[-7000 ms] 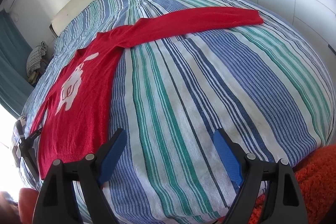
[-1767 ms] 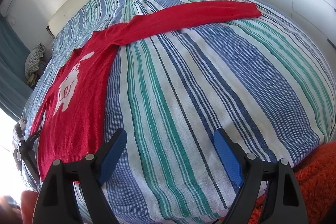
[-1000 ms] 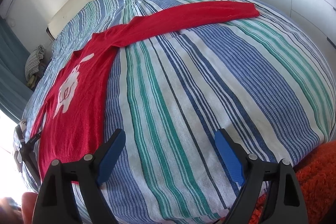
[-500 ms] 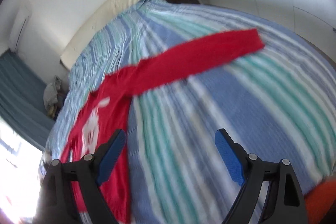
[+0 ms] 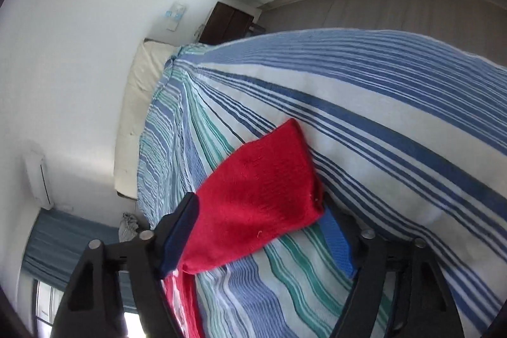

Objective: Fold small clothes

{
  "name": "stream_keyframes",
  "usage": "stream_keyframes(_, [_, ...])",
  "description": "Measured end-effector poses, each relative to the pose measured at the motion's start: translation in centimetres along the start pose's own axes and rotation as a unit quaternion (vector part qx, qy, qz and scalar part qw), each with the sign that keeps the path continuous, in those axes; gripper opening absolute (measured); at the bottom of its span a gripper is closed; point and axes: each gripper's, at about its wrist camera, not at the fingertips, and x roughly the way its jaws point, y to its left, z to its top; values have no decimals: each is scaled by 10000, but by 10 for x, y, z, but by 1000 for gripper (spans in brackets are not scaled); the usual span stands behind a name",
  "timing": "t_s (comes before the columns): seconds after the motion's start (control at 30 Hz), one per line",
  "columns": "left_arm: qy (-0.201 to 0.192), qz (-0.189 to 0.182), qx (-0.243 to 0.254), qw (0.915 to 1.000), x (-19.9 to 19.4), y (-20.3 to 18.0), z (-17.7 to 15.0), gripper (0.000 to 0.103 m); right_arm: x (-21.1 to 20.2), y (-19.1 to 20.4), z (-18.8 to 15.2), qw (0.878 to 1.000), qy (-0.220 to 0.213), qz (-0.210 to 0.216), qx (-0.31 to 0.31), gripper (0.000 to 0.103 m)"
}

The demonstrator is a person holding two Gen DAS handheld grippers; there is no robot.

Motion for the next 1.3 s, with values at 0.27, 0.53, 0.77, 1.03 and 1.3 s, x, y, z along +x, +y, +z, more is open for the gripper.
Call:
stream_keyframes(0.27, [-198, -794, -365, 9960, -76, -2, -24, 102, 12, 78, 0, 9878, -16, -861, -1294, 4])
stream_keyframes(0.53, [-735, -889, -400, 9925, -119, -3, -73, 102, 67, 333, -114, 9223, 807, 531, -3741, 4])
stream_keyframes(0.77, [-602, -780, -798, 9919, -109, 22, -73, 102, 194, 416, -276, 8645, 2762, 1123, -4046, 59])
stream_keyframes(1.03, [-505, -904, -1225, 9871, -102, 36, -71, 102, 208, 340, -239, 8959, 2718, 582, -3467, 62])
stream_keyframes(1.3, [-271, -538, -924, 9939, -87, 20, -76, 102, 240, 207, -167, 9448, 2925, -200, -1463, 62])
